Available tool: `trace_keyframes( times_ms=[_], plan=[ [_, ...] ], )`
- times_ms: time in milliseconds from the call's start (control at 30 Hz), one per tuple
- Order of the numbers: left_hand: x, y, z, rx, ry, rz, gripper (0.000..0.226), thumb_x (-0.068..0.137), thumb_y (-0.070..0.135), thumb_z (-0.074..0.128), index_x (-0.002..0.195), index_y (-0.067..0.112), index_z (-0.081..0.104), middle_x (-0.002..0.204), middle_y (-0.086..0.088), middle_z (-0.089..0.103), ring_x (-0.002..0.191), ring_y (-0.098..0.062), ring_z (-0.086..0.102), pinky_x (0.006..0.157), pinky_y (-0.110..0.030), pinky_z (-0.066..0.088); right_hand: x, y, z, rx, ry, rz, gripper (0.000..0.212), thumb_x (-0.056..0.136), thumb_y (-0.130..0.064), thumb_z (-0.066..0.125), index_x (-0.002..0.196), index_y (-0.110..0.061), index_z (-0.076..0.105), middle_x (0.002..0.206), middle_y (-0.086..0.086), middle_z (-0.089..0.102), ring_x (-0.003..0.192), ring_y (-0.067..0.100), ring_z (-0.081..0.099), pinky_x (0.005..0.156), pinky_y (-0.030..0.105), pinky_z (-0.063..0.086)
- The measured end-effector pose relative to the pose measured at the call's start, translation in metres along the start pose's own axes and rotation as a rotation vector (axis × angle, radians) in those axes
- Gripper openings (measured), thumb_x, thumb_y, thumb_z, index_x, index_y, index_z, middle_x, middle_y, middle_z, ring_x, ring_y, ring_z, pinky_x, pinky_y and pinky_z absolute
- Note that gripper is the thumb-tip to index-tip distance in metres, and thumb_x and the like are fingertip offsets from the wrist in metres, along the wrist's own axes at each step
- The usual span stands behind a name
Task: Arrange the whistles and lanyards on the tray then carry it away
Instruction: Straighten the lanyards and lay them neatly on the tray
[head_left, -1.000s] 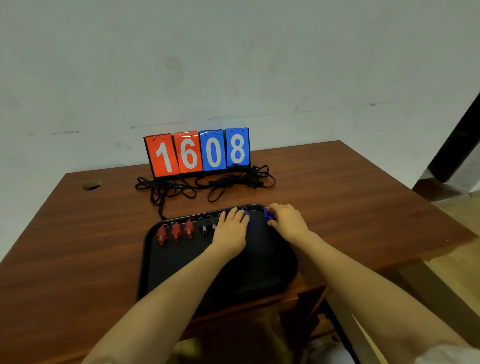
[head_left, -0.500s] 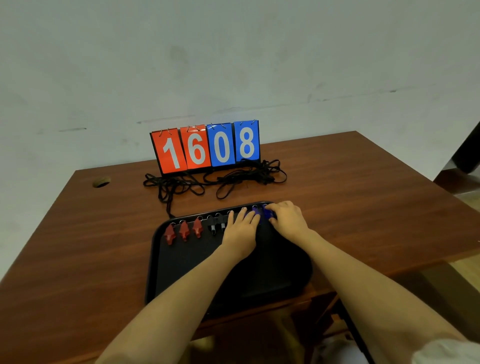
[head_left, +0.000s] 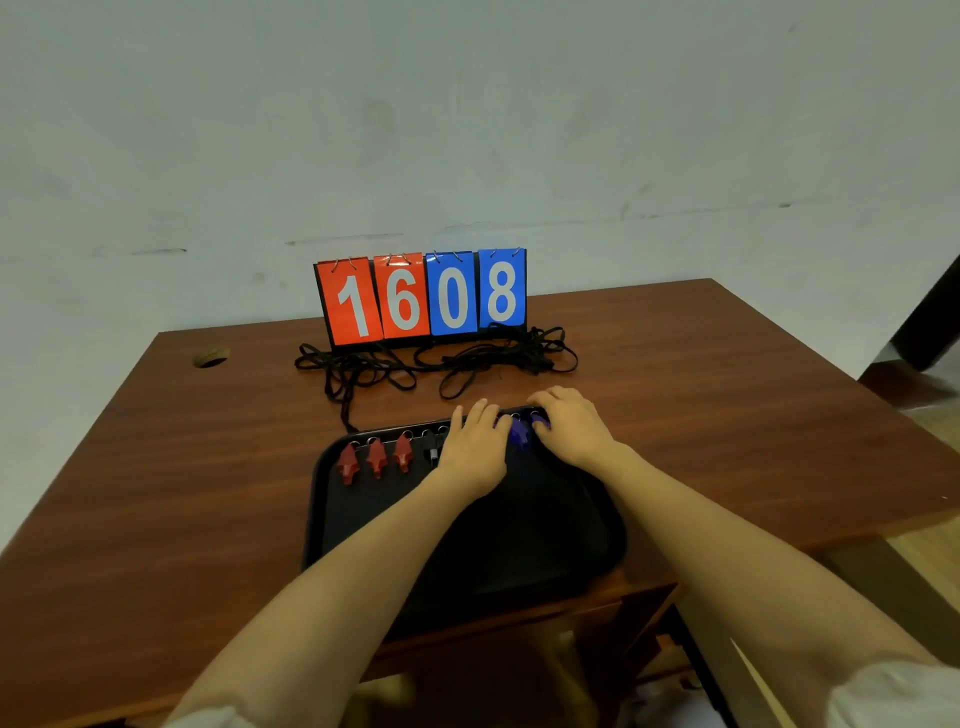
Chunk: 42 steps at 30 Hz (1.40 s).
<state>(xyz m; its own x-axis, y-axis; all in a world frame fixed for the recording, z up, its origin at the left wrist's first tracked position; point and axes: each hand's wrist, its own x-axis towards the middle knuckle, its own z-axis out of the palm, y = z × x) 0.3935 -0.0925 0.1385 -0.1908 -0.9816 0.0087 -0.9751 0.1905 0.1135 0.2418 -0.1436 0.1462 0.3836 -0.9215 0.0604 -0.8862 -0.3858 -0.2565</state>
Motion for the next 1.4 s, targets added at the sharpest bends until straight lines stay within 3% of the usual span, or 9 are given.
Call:
trace_keyframes(
  times_ms=[167, 333, 500, 700, 833, 1033, 1233, 1333, 1400],
  plan=[
    [0.017, -0.017, -0.014, -0.015, 0.074, -0.055, 0.054, 0.089, 0.01, 0.05, 0.141, 0.012, 0.036, 0.151, -0.009, 0.029, 0.145, -0.026, 0.015, 0.12, -0.046, 0.012, 0.02, -0.007, -0.008, 0.015, 0.066, -0.009, 0.044, 0.094, -0.019, 0.05, 0.137, -0.016, 0.044, 0.137, 0.009, 0.046, 0.127, 0.029, 0.041, 0.103, 0.04, 0.038],
    [0.05, -0.041, -0.02, -0.083, 0.042, -0.119, 0.055, 0.088, 0.01, 0.051, 0.141, 0.012, 0.036, 0.15, -0.008, 0.031, 0.143, -0.025, 0.02, 0.118, -0.042, 0.018, 0.064, -0.002, -0.008, 0.0, 0.136, 0.043, 0.04, 0.098, -0.019, 0.043, 0.138, -0.015, 0.044, 0.134, 0.015, 0.047, 0.125, 0.033, 0.041, 0.098, 0.044, 0.042],
    [0.095, -0.063, -0.019, -0.146, 0.034, -0.142, 0.05, 0.09, 0.008, 0.046, 0.14, 0.012, 0.04, 0.146, -0.008, 0.036, 0.138, -0.026, 0.027, 0.113, -0.041, 0.027, 0.122, 0.009, -0.003, -0.006, 0.049, 0.08, 0.041, 0.099, -0.014, 0.035, 0.14, -0.016, 0.042, 0.133, 0.018, 0.045, 0.124, 0.036, 0.038, 0.096, 0.045, 0.039],
    [0.128, -0.083, -0.003, -0.183, -0.001, -0.115, 0.056, 0.092, 0.009, 0.042, 0.146, 0.014, 0.028, 0.152, -0.009, 0.028, 0.141, -0.027, 0.021, 0.115, -0.044, 0.023, 0.176, 0.013, 0.01, -0.096, -0.096, 0.036, 0.047, 0.098, -0.016, 0.035, 0.145, -0.023, 0.034, 0.138, 0.017, 0.041, 0.131, 0.036, 0.03, 0.105, 0.048, 0.031],
    [0.131, -0.09, 0.023, -0.13, -0.068, -0.066, 0.049, 0.098, 0.013, 0.036, 0.147, 0.016, 0.029, 0.156, -0.005, 0.024, 0.144, -0.025, 0.02, 0.115, -0.043, 0.023, 0.184, 0.017, 0.025, -0.089, -0.232, 0.122, 0.04, 0.1, -0.023, 0.034, 0.138, -0.018, 0.045, 0.139, 0.017, 0.042, 0.133, 0.036, 0.03, 0.109, 0.053, 0.025],
    [0.12, -0.097, 0.029, -0.069, -0.064, -0.142, 0.046, 0.099, 0.016, 0.034, 0.144, 0.02, 0.034, 0.153, 0.0, 0.03, 0.141, -0.022, 0.026, 0.115, -0.045, 0.02, 0.169, 0.014, 0.016, 0.022, 0.212, -0.007, 0.036, 0.099, -0.017, 0.039, 0.13, -0.009, 0.054, 0.128, 0.011, 0.058, 0.122, 0.028, 0.048, 0.101, 0.042, 0.039],
    [0.094, -0.097, -0.001, -0.008, -0.146, -0.277, 0.044, 0.094, 0.011, 0.036, 0.138, 0.012, 0.044, 0.147, -0.008, 0.035, 0.138, -0.029, 0.025, 0.116, -0.051, 0.015, 0.15, -0.011, -0.046, 0.266, 0.391, -0.014, 0.027, 0.098, -0.016, 0.044, 0.121, -0.008, 0.058, 0.122, 0.008, 0.058, 0.104, 0.023, 0.057, 0.084, 0.035, 0.048],
    [0.077, -0.092, -0.027, -0.061, -0.01, -0.279, 0.041, 0.094, 0.012, 0.042, 0.135, 0.013, 0.047, 0.144, -0.007, 0.036, 0.135, -0.029, 0.03, 0.113, -0.047, 0.024, 0.137, -0.03, -0.081, 0.529, 0.415, 0.031, 0.019, 0.097, -0.01, 0.047, 0.108, -0.008, 0.062, 0.11, 0.007, 0.062, 0.087, 0.02, 0.063, 0.081, 0.034, 0.053],
    [0.068, -0.084, -0.05, -0.248, 0.162, -0.234, 0.04, 0.097, 0.016, 0.043, 0.136, 0.013, 0.045, 0.143, -0.006, 0.039, 0.129, -0.027, 0.038, 0.108, -0.041, 0.034, 0.128, -0.045, -0.102, 0.723, 0.391, 0.025, 0.016, 0.096, -0.006, 0.048, 0.103, -0.007, 0.063, 0.103, 0.009, 0.064, 0.074, 0.017, 0.064, 0.079, 0.037, 0.057]
  ],
)
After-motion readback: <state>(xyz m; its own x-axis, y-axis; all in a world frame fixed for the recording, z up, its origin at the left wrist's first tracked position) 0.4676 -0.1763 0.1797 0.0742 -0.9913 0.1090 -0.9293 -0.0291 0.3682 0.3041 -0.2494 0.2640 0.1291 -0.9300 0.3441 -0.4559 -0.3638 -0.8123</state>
